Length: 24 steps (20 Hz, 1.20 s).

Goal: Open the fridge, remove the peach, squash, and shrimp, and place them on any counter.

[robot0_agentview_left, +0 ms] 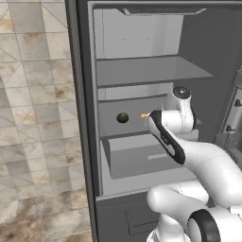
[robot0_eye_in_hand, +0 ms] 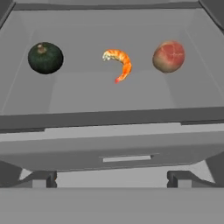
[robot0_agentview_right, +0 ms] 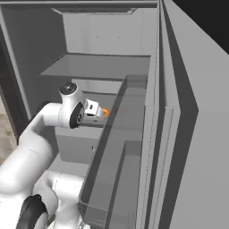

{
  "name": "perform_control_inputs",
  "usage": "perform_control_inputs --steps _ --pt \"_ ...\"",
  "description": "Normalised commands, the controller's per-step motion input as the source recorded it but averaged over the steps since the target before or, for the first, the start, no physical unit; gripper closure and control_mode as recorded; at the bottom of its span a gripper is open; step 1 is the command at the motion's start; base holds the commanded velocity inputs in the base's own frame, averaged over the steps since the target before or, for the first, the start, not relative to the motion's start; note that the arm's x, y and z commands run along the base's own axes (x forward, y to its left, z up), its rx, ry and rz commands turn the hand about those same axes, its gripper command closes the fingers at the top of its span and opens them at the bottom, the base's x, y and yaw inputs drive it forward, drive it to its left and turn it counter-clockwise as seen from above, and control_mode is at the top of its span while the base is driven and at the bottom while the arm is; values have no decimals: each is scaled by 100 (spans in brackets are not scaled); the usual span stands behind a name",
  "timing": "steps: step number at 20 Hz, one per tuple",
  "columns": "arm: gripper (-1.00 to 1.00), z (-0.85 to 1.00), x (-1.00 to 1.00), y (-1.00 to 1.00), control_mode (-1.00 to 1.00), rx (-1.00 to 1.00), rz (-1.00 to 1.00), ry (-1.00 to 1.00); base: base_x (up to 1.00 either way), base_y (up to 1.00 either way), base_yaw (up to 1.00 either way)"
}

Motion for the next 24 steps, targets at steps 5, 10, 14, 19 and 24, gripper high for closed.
perform_control_inputs --steps 5,10,14,19,24 --pt "-100 -37 41 0 -100 2 -2 0 0 0 0" --pt "-100 -21 38 0 -100 5 0 0 0 0 0" --pt "-100 -19 30 0 -100 2 0 0 0 0 0" --pt "-100 -14 31 0 -100 0 0 0 0 0 0" --pt "-100 -3 30 0 -100 0 0 0 0 0 0"
